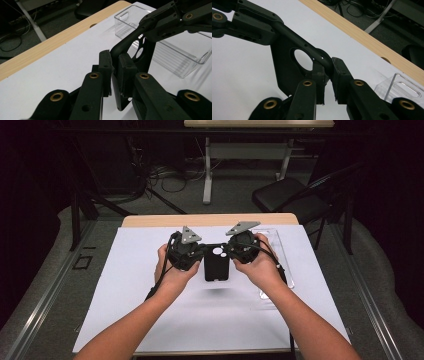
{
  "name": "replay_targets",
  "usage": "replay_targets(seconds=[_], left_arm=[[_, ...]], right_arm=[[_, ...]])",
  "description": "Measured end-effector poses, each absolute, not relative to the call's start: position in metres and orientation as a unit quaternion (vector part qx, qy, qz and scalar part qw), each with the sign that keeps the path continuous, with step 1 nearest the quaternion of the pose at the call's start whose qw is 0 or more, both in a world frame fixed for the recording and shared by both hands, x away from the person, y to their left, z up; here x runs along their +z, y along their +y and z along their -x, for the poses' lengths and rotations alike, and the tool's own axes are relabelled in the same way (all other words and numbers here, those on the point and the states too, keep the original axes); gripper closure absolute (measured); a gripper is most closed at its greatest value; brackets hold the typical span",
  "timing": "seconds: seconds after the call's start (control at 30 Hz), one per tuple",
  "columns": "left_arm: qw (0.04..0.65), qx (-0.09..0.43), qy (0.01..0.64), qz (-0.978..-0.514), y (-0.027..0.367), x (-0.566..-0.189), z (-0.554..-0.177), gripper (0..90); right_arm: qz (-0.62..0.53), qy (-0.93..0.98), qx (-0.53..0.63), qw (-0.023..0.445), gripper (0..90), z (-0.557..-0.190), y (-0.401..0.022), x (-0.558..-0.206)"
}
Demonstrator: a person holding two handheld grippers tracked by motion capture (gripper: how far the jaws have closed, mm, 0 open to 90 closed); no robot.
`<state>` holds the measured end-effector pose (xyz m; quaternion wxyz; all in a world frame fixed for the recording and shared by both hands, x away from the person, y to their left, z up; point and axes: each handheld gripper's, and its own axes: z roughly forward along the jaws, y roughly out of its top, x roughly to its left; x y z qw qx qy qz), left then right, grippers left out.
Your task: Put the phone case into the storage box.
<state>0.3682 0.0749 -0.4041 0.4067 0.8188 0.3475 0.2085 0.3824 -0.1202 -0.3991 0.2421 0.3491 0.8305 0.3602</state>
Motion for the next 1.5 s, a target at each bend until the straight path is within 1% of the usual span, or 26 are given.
replay_targets(seconds=[1.03,1.3,1.5], left_arm=[[0.429,0.207,0.340,-0.811,0.0776,-0.4009,-0.3663,81.5],[0.435,0.207,0.338,-0.809,0.0782,-0.4001,-0.3656,76.6],[0.438,0.207,0.332,-0.809,0.0785,-0.3998,-0.3648,68.8]], right_arm=[[-0.337,0.813,0.389,0.273,82.6,-0.3767,-0.1242,-0.3979],[-0.334,0.810,0.395,0.276,82.6,-0.3764,-0.1245,-0.3975],[-0.333,0.805,0.402,0.281,82.6,-0.3766,-0.1271,-0.3958]])
